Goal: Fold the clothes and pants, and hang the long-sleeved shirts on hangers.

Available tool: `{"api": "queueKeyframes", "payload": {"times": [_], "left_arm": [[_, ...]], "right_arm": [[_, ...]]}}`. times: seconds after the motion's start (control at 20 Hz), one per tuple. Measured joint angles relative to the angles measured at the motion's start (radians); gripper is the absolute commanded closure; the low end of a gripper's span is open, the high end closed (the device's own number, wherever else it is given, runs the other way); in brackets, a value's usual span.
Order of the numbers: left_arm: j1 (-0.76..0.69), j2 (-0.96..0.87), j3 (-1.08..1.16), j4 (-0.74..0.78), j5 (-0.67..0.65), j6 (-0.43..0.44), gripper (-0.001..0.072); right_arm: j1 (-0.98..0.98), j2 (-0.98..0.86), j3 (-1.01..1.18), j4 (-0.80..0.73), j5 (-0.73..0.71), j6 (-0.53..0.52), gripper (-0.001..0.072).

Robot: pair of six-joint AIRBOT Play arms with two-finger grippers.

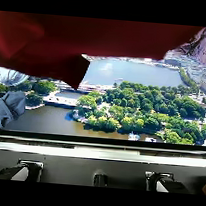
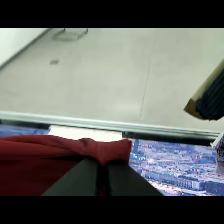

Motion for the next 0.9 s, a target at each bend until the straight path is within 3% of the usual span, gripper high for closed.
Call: {"api": "queueKeyframes", "payload": {"times": [0.2,0.4,0.65,0.9], "left_arm": [[-0.001,0.160,-0.092,0.046,-0.019,-0.072,0.0691],[-0.002,0.161,-0.145,0.048,-0.039,-0.082,0.0691],[-0.014,-0.057,-0.239,-0.046,-0.158,-0.015,0.0691],[-0.071,-0.415,-0.325,-0.063,-0.168,0.060,0.0691]], "right_arm": [[0.001,0.106,0.013,-0.037,0.082,0.078,0.0684],[0.001,0.101,-0.038,-0.068,0.134,0.145,0.0683],[0.002,-0.095,-0.151,-0.101,0.241,0.193,0.0683],[0.001,-0.467,-0.190,-0.126,0.281,0.172,0.0683]]}}
